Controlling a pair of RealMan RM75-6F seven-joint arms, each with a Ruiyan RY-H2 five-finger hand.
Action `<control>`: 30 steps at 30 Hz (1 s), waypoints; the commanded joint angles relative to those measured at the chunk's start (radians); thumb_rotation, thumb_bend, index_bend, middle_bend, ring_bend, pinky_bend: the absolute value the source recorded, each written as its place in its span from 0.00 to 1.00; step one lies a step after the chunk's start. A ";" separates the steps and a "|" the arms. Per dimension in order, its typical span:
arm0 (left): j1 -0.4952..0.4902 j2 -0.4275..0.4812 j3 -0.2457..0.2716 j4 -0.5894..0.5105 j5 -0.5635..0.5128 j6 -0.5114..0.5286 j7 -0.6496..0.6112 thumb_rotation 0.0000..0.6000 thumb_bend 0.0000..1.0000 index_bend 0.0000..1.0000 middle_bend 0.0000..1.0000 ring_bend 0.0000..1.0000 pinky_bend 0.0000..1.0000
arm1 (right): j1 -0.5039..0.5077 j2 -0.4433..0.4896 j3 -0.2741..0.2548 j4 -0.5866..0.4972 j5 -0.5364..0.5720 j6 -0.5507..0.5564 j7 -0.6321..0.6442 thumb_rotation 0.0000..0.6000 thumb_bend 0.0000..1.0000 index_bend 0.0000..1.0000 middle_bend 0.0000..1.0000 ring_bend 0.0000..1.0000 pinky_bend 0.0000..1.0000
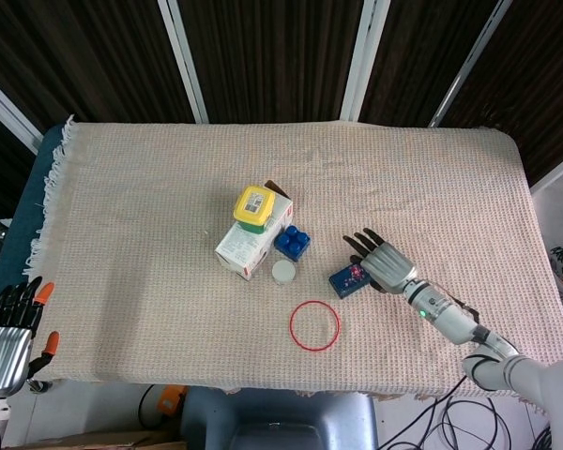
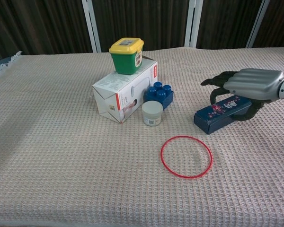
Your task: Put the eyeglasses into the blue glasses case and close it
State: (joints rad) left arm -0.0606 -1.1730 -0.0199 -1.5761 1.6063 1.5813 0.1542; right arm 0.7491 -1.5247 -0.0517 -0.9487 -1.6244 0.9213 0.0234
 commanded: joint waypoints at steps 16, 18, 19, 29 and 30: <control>0.000 0.001 0.001 -0.004 0.001 -0.002 0.006 1.00 0.41 0.00 0.00 0.00 0.05 | -0.052 0.050 0.030 -0.091 0.030 0.100 -0.013 1.00 0.28 0.18 0.00 0.00 0.00; 0.001 0.000 0.001 -0.002 0.002 0.001 0.004 1.00 0.41 0.00 0.00 0.00 0.05 | -0.085 0.087 0.037 -0.158 0.041 0.150 -0.015 1.00 0.27 0.16 0.00 0.00 0.00; 0.002 0.001 0.001 -0.002 0.002 0.003 0.002 1.00 0.41 0.00 0.00 0.00 0.05 | -0.105 0.105 0.039 -0.192 0.048 0.178 -0.021 1.00 0.26 0.15 0.00 0.00 0.00; 0.011 -0.004 0.002 0.002 0.013 0.025 0.009 1.00 0.41 0.00 0.00 0.00 0.04 | -0.482 0.268 -0.037 -0.577 0.129 0.596 -0.273 1.00 0.26 0.02 0.00 0.00 0.00; 0.011 -0.005 0.003 0.002 0.013 0.022 0.016 1.00 0.41 0.00 0.00 0.00 0.04 | -0.515 0.279 -0.046 -0.602 0.146 0.617 -0.289 1.00 0.26 0.02 0.00 0.00 0.00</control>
State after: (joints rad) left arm -0.0497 -1.1764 -0.0179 -1.5742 1.6182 1.6055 0.1652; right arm 0.3535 -1.3048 -0.0560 -1.4438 -1.5283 1.4424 -0.1718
